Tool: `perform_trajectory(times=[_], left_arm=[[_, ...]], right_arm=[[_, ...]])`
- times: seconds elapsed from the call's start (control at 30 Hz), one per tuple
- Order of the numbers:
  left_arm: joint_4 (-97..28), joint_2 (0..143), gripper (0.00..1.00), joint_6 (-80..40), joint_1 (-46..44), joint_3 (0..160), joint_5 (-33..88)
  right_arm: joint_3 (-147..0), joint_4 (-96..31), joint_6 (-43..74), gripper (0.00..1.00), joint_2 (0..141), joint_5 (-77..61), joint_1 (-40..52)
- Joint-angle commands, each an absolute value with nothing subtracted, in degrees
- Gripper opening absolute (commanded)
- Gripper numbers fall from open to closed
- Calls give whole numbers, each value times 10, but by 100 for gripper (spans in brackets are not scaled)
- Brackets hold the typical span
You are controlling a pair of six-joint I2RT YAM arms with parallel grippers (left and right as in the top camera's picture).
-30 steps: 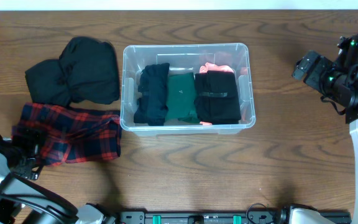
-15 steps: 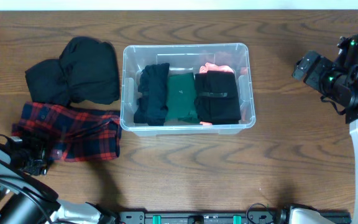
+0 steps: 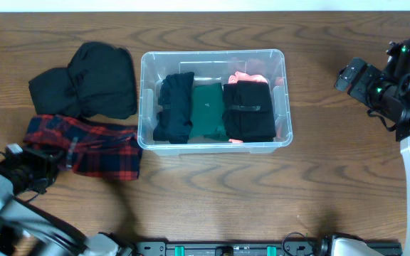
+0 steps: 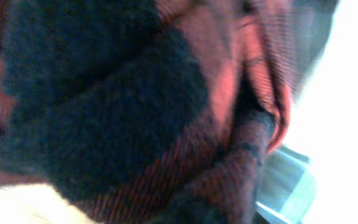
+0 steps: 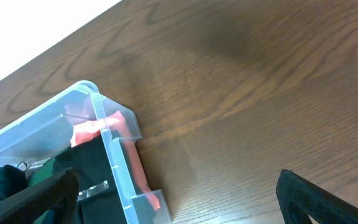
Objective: Pack container
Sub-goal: 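Lift the red plaid shirt and carry it over the bin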
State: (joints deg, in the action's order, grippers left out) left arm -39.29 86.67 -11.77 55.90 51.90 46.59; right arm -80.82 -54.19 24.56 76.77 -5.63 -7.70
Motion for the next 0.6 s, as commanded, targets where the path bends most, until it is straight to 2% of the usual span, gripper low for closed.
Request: perform_trajectory(times=[0.0, 0.13, 0.27, 0.4, 0.57], left_arm=[[-400, 750, 6, -132, 555, 553, 629], [-398, 630, 6, -209, 545, 553, 643], [-380, 551, 6, -293, 491, 553, 653], [-296, 529, 6, -378, 434, 553, 706], [-196, 530, 6, -467, 368, 553, 707]], right_arm=[[-810, -542, 248, 99, 769, -58, -81], [-810, -542, 248, 99, 769, -58, -81], [-810, -542, 248, 99, 769, -58, -81], [-810, -542, 248, 99, 769, -58, -81], [-810, -542, 248, 99, 769, -58, -81]])
